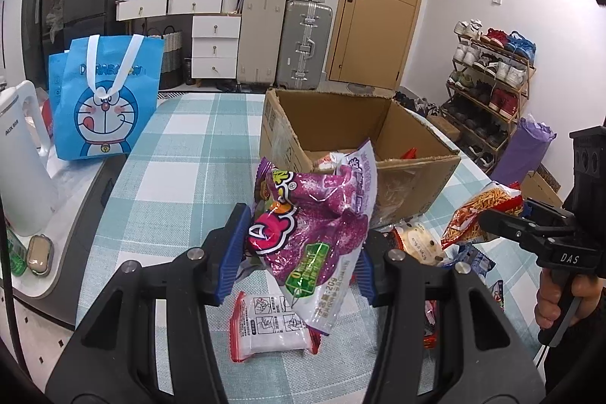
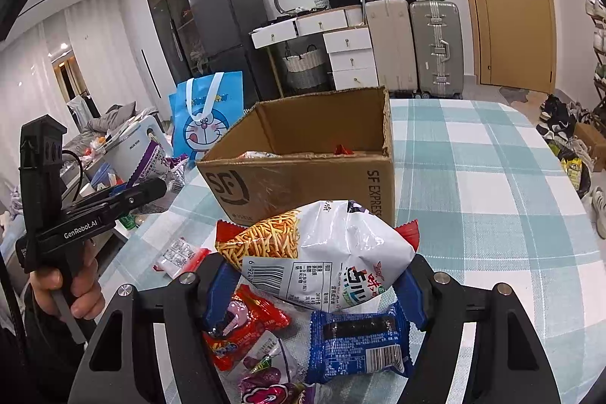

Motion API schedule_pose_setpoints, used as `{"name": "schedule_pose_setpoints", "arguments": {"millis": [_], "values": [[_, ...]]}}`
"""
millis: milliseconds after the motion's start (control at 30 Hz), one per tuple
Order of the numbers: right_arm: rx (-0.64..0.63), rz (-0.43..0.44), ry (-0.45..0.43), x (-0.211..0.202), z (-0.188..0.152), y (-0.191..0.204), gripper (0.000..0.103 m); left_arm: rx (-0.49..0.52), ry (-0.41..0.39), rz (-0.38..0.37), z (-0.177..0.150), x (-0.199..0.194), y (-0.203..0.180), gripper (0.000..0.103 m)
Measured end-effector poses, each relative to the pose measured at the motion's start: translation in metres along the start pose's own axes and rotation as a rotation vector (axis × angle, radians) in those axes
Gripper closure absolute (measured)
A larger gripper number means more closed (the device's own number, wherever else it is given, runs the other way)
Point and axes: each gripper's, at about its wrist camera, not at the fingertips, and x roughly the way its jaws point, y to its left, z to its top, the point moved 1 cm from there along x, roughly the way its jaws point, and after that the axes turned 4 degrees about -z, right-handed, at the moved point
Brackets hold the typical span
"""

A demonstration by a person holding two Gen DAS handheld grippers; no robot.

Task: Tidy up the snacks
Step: 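Drop the white chip bag into the box with the right gripper while the left drops the purple candy bag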

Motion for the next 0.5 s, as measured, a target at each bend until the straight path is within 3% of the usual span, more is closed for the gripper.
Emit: {"name": "schedule_pose_setpoints", "arguments": {"millis": [500], "values": [[-0.007, 0.018, -0.112, -0.022, 0.035, 0.006, 0.031, 0.046, -0.074, 0.007, 0.033, -0.021, -0.03, 0.056]]}}
